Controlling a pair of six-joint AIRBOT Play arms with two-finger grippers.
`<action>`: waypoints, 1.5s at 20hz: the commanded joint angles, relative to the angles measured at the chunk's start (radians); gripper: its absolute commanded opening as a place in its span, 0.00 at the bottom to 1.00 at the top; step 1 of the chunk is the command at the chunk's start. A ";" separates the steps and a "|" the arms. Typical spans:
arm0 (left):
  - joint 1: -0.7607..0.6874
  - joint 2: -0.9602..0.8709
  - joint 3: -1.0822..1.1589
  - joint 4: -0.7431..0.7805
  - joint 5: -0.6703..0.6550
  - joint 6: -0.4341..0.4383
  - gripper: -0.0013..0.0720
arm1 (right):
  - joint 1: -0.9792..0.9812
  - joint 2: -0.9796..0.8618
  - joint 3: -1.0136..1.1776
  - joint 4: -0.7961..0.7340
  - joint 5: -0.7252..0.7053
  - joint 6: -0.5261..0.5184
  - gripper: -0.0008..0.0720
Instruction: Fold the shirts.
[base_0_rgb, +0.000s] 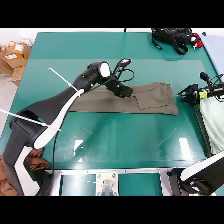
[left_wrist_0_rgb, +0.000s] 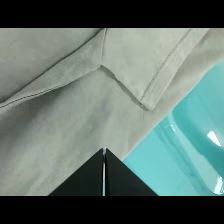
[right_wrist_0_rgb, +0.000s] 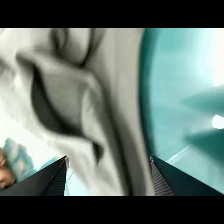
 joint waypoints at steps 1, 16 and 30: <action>0.000 0.000 0.000 0.000 0.000 0.000 0.05 | 0.015 -0.013 0.008 0.012 -0.082 0.005 0.81; 0.000 0.000 0.000 0.000 -0.010 0.000 0.05 | 0.154 -0.032 -0.006 -0.050 -0.041 -0.092 0.84; 0.000 -0.036 0.000 -0.036 0.097 -0.028 0.05 | 0.235 -0.025 -0.008 -0.053 -0.006 -0.045 0.03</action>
